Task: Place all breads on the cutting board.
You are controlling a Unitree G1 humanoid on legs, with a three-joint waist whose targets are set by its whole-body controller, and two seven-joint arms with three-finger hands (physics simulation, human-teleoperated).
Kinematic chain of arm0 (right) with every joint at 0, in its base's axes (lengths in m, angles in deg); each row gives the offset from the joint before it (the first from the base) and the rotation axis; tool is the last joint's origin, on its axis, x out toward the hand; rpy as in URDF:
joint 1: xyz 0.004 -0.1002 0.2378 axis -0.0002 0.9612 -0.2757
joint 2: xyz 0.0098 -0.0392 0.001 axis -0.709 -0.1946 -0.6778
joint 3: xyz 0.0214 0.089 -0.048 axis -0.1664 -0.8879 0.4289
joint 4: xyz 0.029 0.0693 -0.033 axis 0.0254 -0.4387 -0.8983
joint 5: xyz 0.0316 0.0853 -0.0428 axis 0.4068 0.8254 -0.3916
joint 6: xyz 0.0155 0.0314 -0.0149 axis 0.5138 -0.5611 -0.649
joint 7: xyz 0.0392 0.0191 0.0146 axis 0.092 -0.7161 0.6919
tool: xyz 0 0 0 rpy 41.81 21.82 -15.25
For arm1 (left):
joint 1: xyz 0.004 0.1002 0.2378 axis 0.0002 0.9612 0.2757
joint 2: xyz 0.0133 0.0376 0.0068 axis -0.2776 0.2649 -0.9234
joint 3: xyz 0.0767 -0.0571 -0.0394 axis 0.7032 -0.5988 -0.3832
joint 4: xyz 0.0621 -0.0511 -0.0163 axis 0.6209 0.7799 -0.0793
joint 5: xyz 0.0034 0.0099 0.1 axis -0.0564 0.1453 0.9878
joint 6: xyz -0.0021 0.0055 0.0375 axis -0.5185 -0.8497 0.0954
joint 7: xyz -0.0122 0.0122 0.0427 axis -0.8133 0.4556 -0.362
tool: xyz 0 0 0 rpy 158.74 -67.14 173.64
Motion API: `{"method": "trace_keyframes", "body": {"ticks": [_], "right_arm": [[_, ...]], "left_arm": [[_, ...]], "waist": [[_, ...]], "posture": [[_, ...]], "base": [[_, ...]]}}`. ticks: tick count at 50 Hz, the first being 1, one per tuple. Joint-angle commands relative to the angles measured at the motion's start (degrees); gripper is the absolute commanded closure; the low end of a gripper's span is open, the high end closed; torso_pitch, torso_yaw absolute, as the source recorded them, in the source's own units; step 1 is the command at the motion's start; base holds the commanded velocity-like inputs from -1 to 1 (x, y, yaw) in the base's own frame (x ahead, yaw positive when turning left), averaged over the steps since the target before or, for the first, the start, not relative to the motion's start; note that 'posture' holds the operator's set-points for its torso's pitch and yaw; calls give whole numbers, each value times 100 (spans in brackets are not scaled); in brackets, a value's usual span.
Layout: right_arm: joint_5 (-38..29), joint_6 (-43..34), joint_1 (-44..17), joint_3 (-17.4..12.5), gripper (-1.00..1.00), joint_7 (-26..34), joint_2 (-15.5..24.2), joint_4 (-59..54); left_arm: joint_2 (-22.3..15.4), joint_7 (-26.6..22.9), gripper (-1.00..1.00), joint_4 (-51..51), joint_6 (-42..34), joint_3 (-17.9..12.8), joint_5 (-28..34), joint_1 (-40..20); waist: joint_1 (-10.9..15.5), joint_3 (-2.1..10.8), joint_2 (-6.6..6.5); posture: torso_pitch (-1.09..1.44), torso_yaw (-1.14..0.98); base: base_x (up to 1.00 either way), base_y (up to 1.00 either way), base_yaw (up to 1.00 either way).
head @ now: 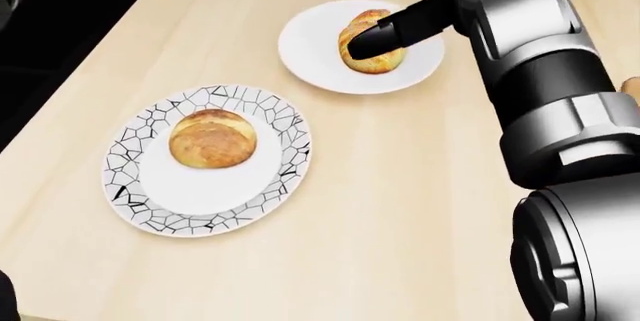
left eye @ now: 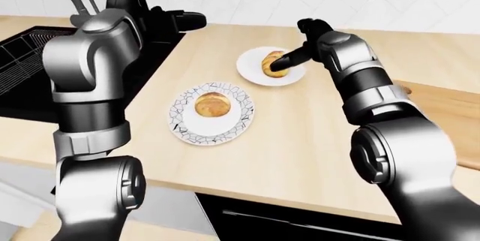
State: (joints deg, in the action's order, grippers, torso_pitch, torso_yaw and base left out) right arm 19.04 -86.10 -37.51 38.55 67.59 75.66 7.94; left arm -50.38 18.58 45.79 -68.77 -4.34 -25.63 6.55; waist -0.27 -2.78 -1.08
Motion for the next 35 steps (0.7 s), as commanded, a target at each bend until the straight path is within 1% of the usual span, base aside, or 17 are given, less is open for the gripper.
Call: {"method": "trace_keyframes", "body": {"ticks": [1,7,9,11,12,13,14,16,17,19,21,22,24,25,27,35], "right_arm": [[-53,186,-253,-13,-100,-30,41,235],[-124,240,-264,-7,-99,-7,-10,171],[-142,273,-267,-10,-96,-12,-24,141],[-152,287,-287,-15,-82,-6,-53,116],[-170,298,-286,-2,-78,-1,-66,108],[-186,321,-280,3,-80,-10,-75,94],[-191,340,-265,0,-77,-12,-86,86],[-201,358,-249,-1,-64,-12,-114,80],[-203,354,-244,-3,-53,-11,-125,87],[-209,365,-223,-1,-58,-13,-142,94],[-215,377,-203,-2,-53,-10,-152,94],[-214,391,-198,-3,-57,0,-158,86],[-219,394,-200,-4,-58,-9,-168,83],[-241,419,-167,17,-65,-15,-182,89],[-327,504,-107,79,-69,-48,-190,85],[-587,593,-36,176,-65,-41,-268,147]], "left_arm": [[-79,6,-100,-206,164,-61,-7,-209],[-135,0,-100,-247,106,-77,-22,-223],[-132,-5,-100,-218,138,-70,-14,-224],[-104,-12,-100,-164,185,-51,-5,-245],[-102,-21,-100,-134,209,-51,-2,-253],[-99,-26,-100,-120,226,-51,0,-253],[-93,-20,-100,-133,214,-51,-3,-247],[-96,-19,-100,-151,211,-58,-7,-227],[-98,-9,-100,-171,184,-66,-16,-240],[-109,-7,-100,-195,159,-69,-25,-242],[-109,6,-100,-200,142,-71,-30,-254],[-100,-2,-100,-184,171,-63,-28,-243],[-90,4,-100,-190,175,-66,-39,-237],[-85,9,-100,-188,183,-66,-40,-229],[-79,12,-100,-196,198,-65,-42,-200],[-68,48,-100,-244,167,-73,-79,-190]], "waist": [[4,196,-3],[2,211,-11],[1,214,-12],[1,216,-11],[3,219,-11],[4,222,-11],[3,224,-11],[1,229,-11],[0,230,-11],[-4,235,-11],[-6,234,-11],[-7,233,-11],[-7,231,-10],[-7,232,-11],[-8,229,-13],[-18,224,-21]], "posture": [[0,0],[0,0],[0,0],[0,0],[0,0],[0,0],[0,0],[0,0],[0,0],[0,0],[0,0],[0,0],[0,0],[0,0],[0,0],[0,0]], "base": [[0,0,0],[0,0,0],[0,0,0],[0,0,0],[0,0,0],[0,0,0],[0,0,0],[0,0,0],[0,0,0],[0,0,0],[0,0,0],[0,0,0],[0,0,0],[0,0,0],[0,0,0],[0,0,0]]}}
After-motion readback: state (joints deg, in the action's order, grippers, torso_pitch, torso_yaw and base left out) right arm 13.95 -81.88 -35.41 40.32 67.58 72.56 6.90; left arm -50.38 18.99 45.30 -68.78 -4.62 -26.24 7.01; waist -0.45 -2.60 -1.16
